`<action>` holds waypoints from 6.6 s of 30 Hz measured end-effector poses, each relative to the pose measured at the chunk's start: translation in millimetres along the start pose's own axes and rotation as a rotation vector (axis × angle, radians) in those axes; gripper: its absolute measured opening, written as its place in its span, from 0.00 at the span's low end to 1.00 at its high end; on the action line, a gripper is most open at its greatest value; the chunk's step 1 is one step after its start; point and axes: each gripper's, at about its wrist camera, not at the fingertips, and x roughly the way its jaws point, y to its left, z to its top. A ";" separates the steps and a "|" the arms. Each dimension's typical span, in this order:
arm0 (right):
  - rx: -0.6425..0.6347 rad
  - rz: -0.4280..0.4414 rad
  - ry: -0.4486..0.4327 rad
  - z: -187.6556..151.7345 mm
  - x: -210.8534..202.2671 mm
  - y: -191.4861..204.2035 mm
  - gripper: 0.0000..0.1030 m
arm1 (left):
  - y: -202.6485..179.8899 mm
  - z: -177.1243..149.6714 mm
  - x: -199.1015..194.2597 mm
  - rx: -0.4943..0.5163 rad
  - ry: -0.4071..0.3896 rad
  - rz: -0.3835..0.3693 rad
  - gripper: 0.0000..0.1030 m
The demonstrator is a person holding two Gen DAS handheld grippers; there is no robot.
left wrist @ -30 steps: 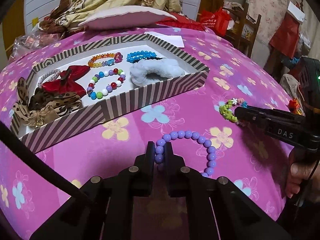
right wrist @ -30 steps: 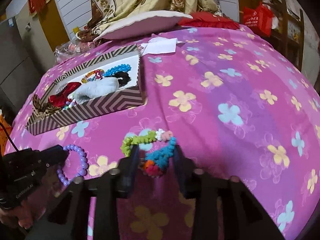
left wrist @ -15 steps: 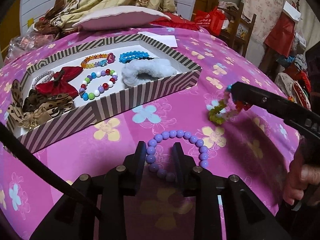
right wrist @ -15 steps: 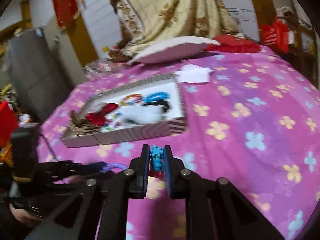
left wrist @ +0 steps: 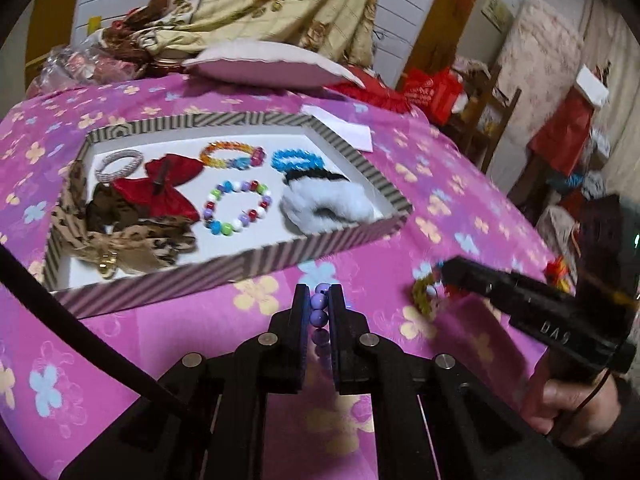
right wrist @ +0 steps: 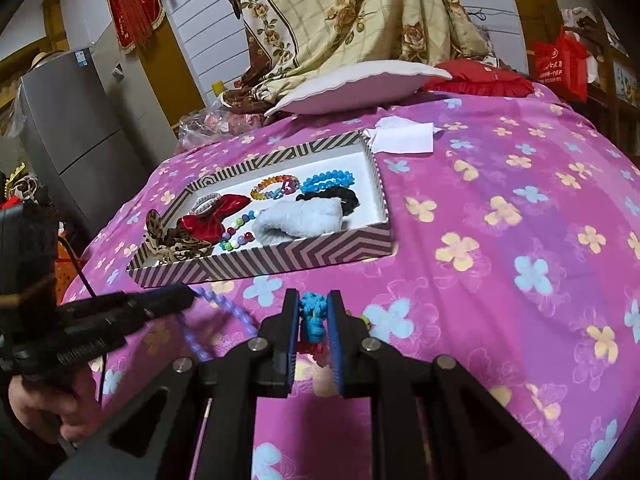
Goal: Organize jewelry
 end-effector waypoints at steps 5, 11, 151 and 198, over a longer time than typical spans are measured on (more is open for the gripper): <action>-0.008 0.003 0.011 -0.7 4.5 8.0 0.14 | 8.8 -0.3 -3.2 -0.020 0.009 0.033 0.17; -0.040 -0.010 0.051 -4.6 18.0 30.2 0.14 | 18.7 -10.3 -0.5 -0.043 0.063 0.135 0.17; -0.132 -0.026 -0.035 -1.1 5.0 60.5 0.14 | 27.3 -15.1 13.4 -0.047 0.101 0.244 0.17; -0.134 -0.001 -0.087 11.8 -10.4 62.3 0.14 | 20.7 -6.9 0.0 -0.037 0.076 0.181 0.17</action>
